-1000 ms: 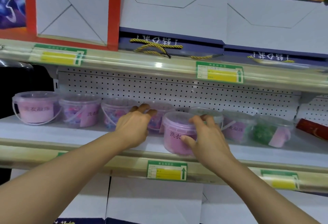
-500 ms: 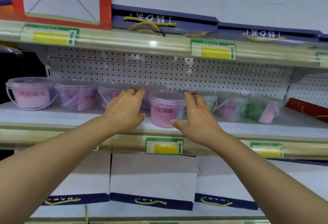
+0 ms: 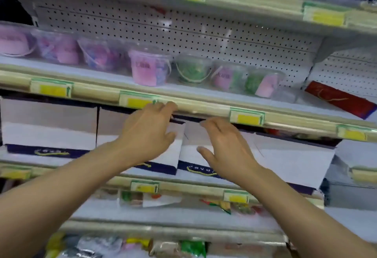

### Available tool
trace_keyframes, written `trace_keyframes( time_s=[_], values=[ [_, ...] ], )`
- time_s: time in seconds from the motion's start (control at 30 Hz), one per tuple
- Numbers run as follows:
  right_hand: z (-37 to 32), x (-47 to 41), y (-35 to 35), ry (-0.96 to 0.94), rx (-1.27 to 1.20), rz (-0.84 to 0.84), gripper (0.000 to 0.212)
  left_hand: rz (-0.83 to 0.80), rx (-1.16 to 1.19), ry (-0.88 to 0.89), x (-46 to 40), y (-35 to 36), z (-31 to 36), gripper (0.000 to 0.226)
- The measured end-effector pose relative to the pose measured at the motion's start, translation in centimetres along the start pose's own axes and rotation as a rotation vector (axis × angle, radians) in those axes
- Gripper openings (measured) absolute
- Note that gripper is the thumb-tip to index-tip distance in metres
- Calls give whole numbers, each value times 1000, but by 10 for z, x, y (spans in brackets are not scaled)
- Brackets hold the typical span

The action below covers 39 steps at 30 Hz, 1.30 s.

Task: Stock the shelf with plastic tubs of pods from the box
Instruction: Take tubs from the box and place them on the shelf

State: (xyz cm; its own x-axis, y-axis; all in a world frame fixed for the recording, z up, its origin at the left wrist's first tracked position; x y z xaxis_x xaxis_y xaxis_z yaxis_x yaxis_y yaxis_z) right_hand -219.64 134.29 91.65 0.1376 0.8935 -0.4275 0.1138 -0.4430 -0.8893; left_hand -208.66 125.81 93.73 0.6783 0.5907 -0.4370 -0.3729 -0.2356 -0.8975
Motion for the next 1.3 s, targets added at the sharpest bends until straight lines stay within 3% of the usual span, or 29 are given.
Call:
trace_keyframes(
  time_s=[0.43,0.73,0.87,1.13,1.3],
  values=[
    [96,188,141,112,-115,-386,43,-533,17,-72,151,202,121,40],
    [148,319,259,411,-187,-609,35,-874,34,-63,248,347,129,32],
    [166,379,311,563,-196,-763,44,-994,56,-54,297,408,128,38],
    [197,476,402,820,-217,-811,41,-1118,100,-104,382,512,125,27],
    [220,533,470,897,-293,-808,37,-1172,112,-131,437,584,138,40]
  ],
)
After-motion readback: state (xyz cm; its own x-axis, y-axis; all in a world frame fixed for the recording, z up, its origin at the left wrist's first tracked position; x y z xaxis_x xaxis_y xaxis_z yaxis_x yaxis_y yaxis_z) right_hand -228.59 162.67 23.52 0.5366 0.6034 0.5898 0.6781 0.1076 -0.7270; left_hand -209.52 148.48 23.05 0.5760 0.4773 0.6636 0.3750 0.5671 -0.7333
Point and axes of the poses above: each hand's wrist, its own x-axis away from the middle knuckle, its own y-axis out of the palm, z = x × y, the point moved 8 cm from there along -x, towards the middle knuckle, and after that the axes turned 9 degrees about -x, right-handed, at the moved point
